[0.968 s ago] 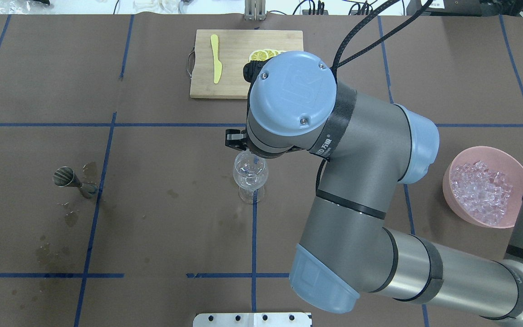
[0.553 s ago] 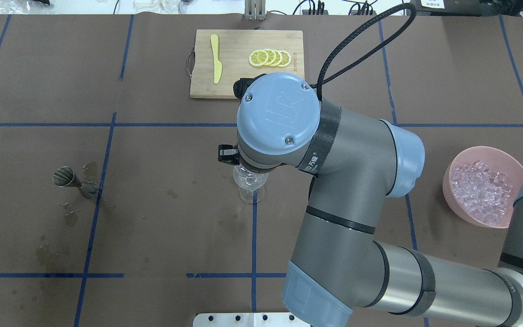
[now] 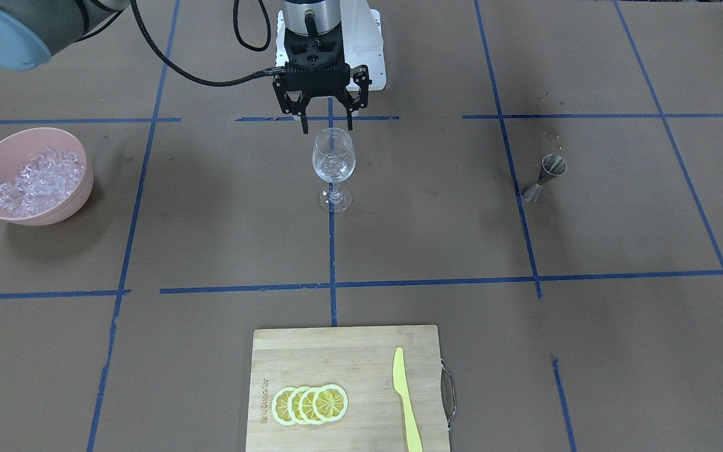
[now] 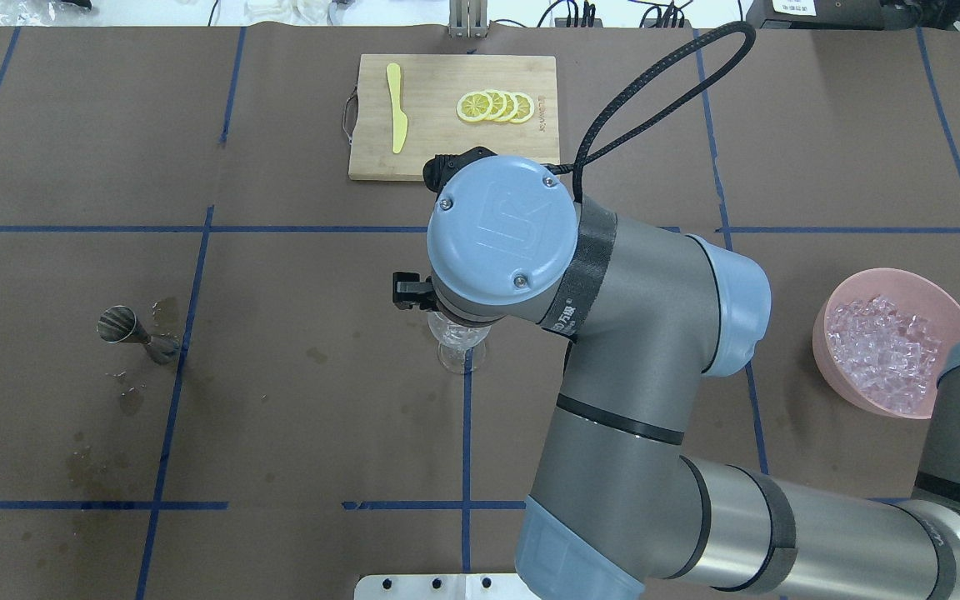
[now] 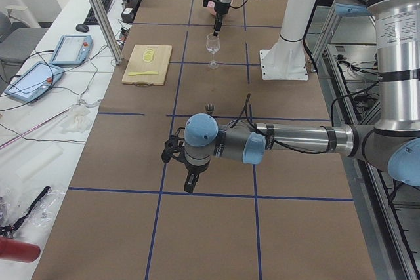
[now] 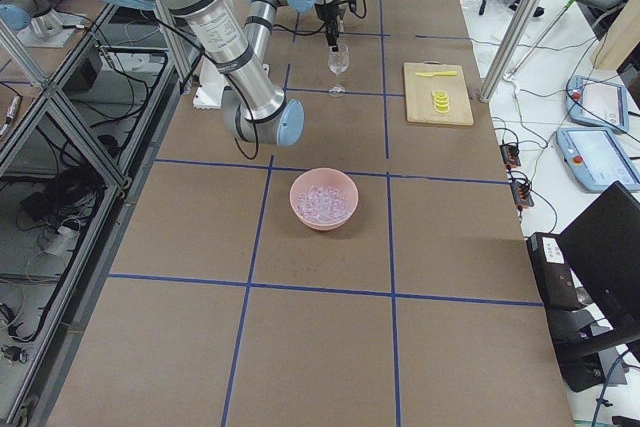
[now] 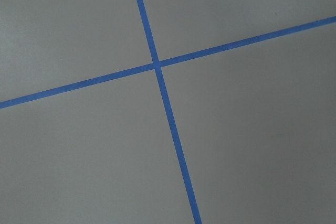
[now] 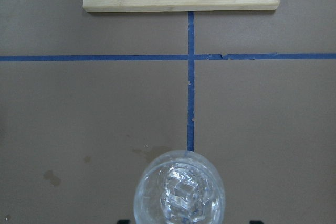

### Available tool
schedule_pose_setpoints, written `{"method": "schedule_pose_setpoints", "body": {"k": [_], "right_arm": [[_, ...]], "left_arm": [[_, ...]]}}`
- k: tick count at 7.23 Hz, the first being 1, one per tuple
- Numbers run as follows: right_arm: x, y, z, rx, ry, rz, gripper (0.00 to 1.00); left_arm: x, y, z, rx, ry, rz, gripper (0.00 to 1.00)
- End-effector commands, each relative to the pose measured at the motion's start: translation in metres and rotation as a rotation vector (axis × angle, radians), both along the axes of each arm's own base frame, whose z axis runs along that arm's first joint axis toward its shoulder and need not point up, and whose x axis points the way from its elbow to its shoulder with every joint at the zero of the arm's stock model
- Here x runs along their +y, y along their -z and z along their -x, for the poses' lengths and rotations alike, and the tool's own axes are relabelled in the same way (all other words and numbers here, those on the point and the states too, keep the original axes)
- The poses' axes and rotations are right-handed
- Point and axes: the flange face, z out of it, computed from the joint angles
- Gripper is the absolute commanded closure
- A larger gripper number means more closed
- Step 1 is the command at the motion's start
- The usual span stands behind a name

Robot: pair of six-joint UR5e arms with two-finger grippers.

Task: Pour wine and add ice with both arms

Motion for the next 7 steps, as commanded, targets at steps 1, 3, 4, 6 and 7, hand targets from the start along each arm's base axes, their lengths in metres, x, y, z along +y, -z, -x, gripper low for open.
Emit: {"method": "schedule_pose_setpoints", "body": {"k": [1,3,4,6,7], "right_arm": [[-0.007,-0.009,-0.006,0.012,0.004,-0.007,0.0],[-0.065,-0.051,-0.057,0.05,0.062,-0.014,0.0],[-0.1,-0.086,-0.098,0.073,0.119,-0.03,0.0],[-0.133,-0.186,-0.184,0.118,0.224,-0.101,0.0],[-0.142,-0.246,-0.233,0.151,0.284,-0.105,0.0]], "left_arm": [[-0.002,-0.001,0.0,-0.002,-0.003,-0.002,0.0],[0.001,-0.006,0.0,-0.002,-0.004,0.011,0.0],[0.002,-0.013,0.0,-0.004,-0.003,0.026,0.0],[0.002,-0.013,0.0,-0.004,-0.003,0.025,0.0],[0.003,-0.02,0.001,-0.014,-0.002,0.038,0.0]]}}
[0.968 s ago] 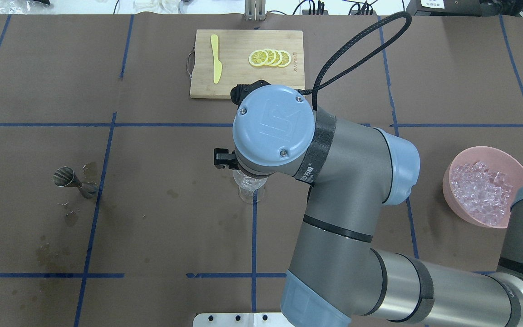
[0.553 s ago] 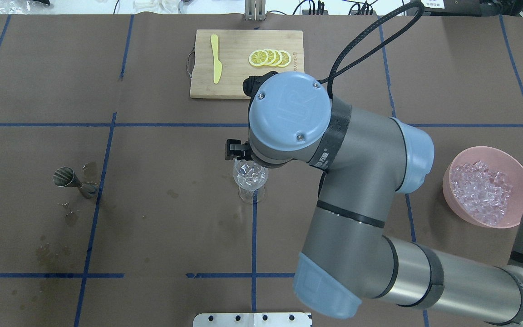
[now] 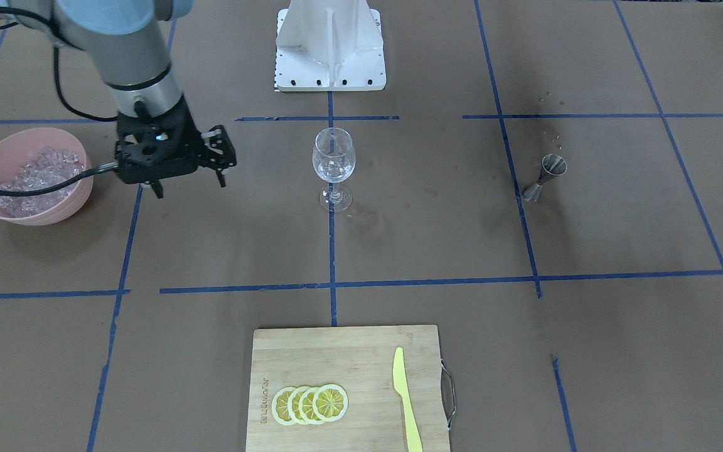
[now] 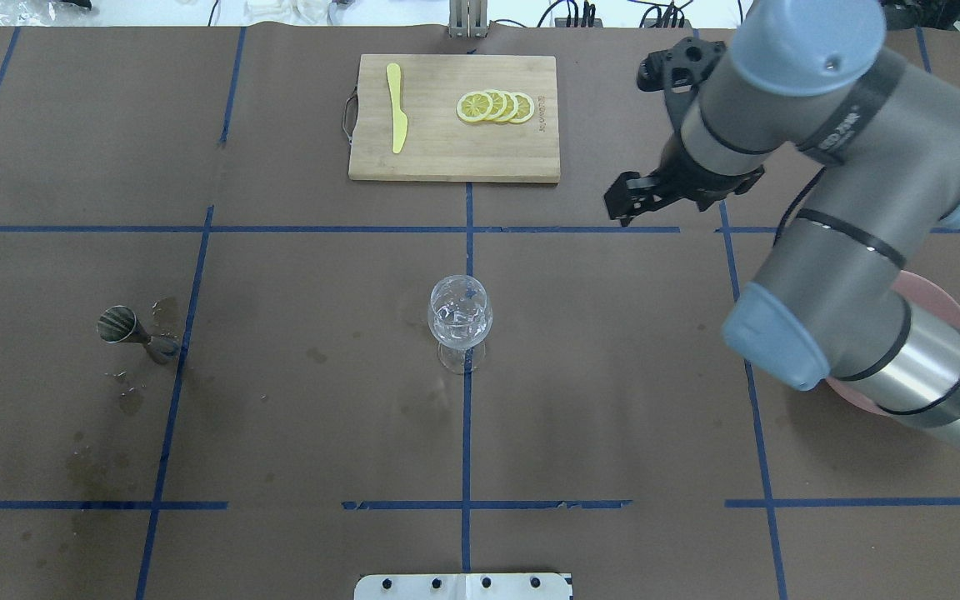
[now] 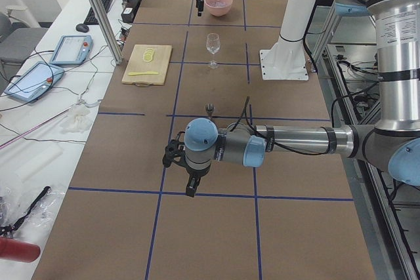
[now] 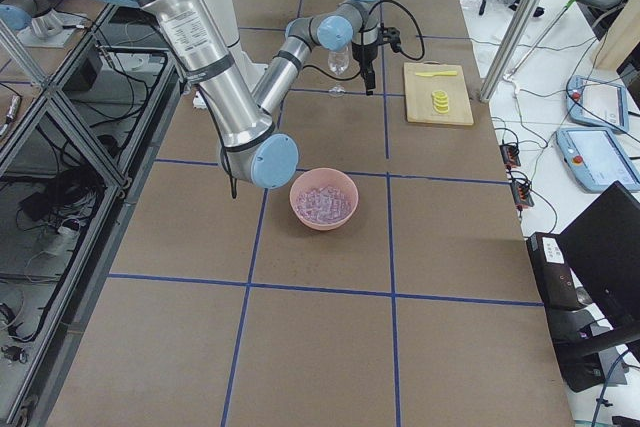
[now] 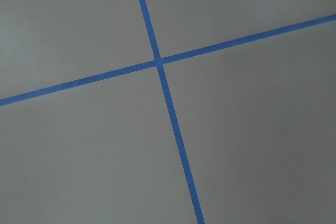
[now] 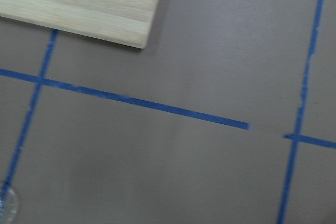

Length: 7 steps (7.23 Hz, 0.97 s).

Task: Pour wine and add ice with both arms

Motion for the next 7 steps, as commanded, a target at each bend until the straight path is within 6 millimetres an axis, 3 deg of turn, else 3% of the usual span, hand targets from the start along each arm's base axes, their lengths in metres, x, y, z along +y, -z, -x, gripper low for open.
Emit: {"method": "schedule_pose_setpoints", "body": {"k": [1,2,4,5,6,7], "right_arm": [[-0.015,-0.128,-0.116,0.076,0.117,-0.018,0.0],[-0.005,-0.195,-0.176,0.137,0.13,0.02,0.0],[0.028,-0.292,-0.281,0.182,0.015,0.187,0.0],[0.034,-0.324,-0.331,0.165,0.022,0.187,0.0],[0.041,-0.353,-0.364,0.096,0.071,0.168,0.0],[0.066,-0.387,-0.387,0.068,0.058,0.217,0.0]], "left_arm": [[0.001,-0.011,0.003,-0.035,0.005,0.017,0.0],[0.007,-0.016,0.002,-0.04,0.004,0.028,0.0],[0.008,-0.02,0.002,-0.038,0.009,0.043,0.0],[0.017,-0.026,0.002,-0.038,0.009,0.058,0.0],[0.022,-0.027,0.003,-0.035,0.01,0.063,0.0],[0.025,-0.027,0.002,-0.029,0.01,0.068,0.0]]}}
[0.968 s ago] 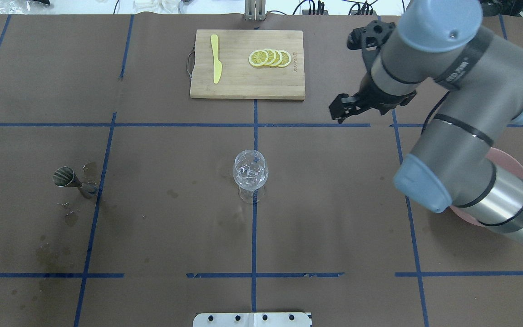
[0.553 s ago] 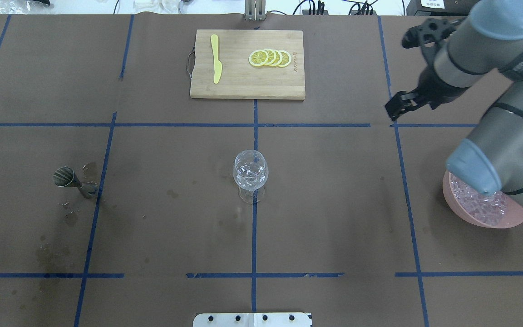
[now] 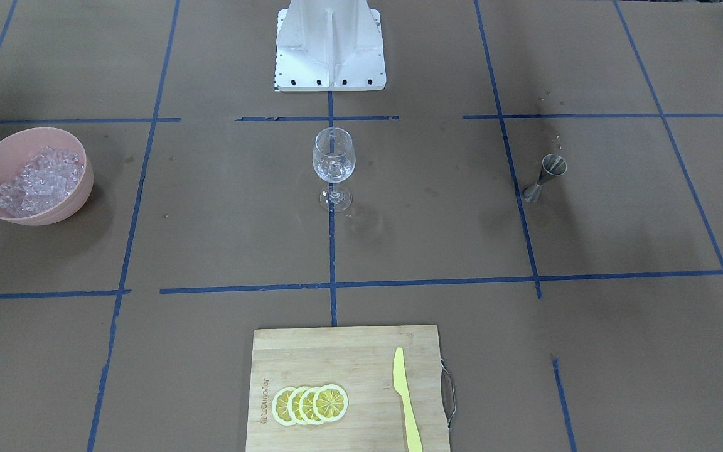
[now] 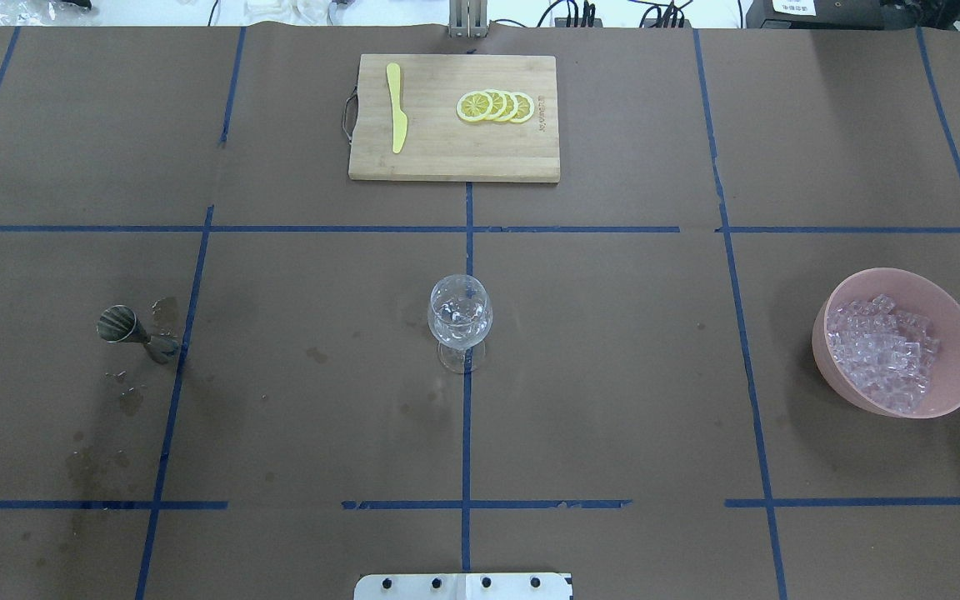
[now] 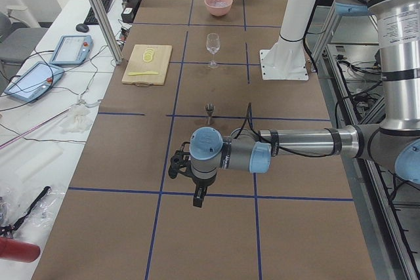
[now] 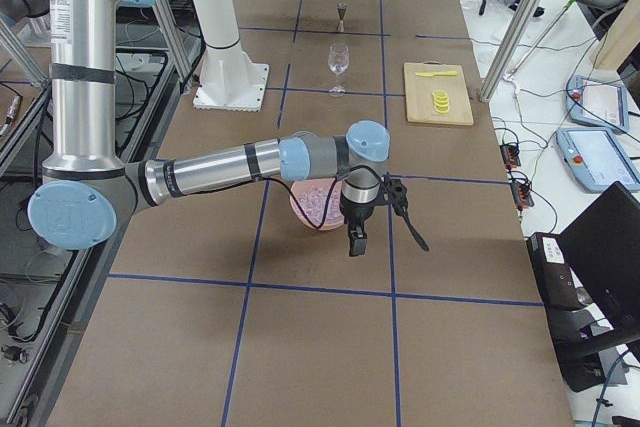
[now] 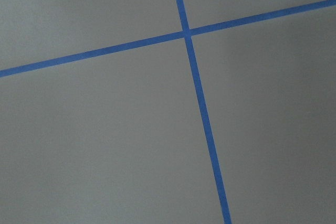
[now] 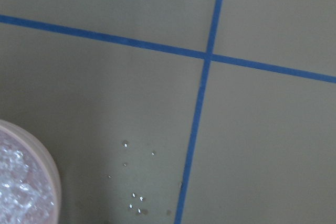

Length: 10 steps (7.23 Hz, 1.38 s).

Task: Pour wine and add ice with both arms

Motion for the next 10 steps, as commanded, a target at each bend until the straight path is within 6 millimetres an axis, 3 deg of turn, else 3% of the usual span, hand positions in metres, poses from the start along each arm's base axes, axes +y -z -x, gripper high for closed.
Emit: {"method": "schedule_pose_setpoints", "body": {"k": [1,3,5,10], "right_arm": [[0.042,-0.056,-0.044,-0.048,-0.017,0.057,0.0],[0.074,-0.094,-0.049,-0.054,-0.046,0.031,0.0],[0.066,-0.082,-0.048,-0.064,-0.135,0.059,0.0],[0.057,-0.071,-0.046,-0.082,-0.138,0.023,0.0]], "left_arm": [[0.004,0.0,0.0,0.007,0.001,0.01,0.0],[0.004,0.004,0.0,0.007,0.001,0.002,0.0],[0.004,0.004,0.0,0.007,0.001,0.004,0.0],[0.003,0.005,0.0,0.007,-0.001,-0.008,0.0]]}}
